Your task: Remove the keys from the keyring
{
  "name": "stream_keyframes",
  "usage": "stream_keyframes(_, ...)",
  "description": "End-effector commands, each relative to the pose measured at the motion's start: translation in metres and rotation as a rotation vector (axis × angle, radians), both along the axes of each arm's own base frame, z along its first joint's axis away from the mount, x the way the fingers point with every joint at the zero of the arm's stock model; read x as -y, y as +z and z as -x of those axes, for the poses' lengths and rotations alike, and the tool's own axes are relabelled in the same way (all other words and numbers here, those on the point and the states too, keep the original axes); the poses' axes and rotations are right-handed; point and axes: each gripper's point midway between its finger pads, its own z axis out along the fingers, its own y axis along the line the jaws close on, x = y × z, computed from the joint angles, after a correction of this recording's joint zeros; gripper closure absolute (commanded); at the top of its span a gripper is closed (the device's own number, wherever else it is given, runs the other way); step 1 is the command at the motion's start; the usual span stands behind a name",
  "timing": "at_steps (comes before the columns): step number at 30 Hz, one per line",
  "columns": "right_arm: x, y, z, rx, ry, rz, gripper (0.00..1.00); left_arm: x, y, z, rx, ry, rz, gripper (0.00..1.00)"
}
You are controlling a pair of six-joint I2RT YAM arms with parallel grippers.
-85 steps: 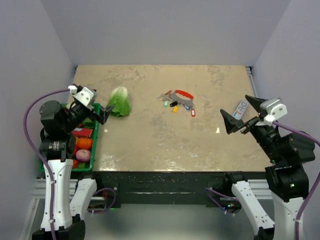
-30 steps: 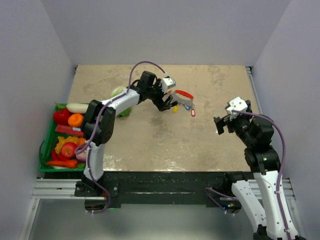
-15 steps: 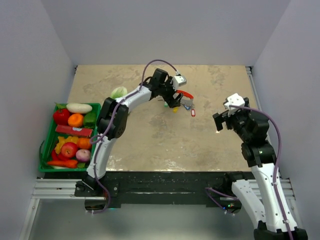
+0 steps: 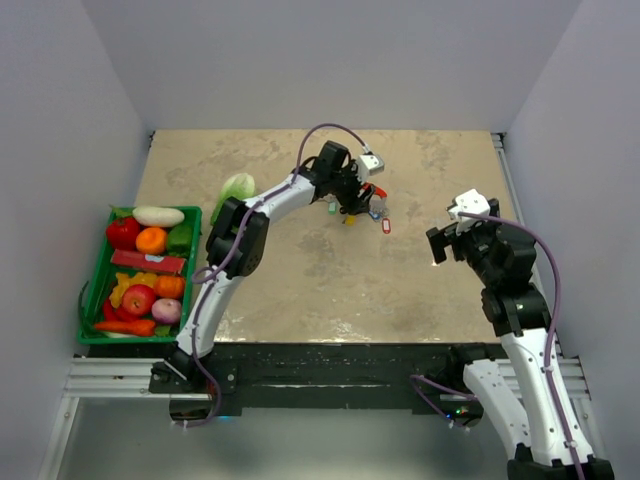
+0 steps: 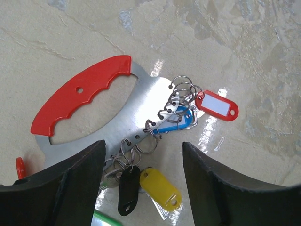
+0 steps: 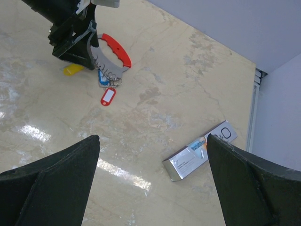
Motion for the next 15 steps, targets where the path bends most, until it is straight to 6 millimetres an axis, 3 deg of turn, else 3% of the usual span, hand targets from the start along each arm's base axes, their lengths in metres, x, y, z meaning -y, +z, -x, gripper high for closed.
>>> stream_keyframes(1, 0.004, 0.009, -0.003, 0.041, -0.029, -0.012, 0.01, 0.011, 0.019, -0.012, 0.044, 0.012, 0.026, 0.33)
stream_keyframes(12, 0.004, 0.006, -0.003, 0.040, -0.029, -0.010, 0.01, 0.003, 0.006, -0.015, 0.056, 0.040, -0.018, 0.59)
stream_keyframes(15, 0.004, 0.004, -0.003, 0.034, -0.030, -0.009, 0.01, 0.004, 0.010, -0.008, 0.045, 0.005, -0.004, 0.60)
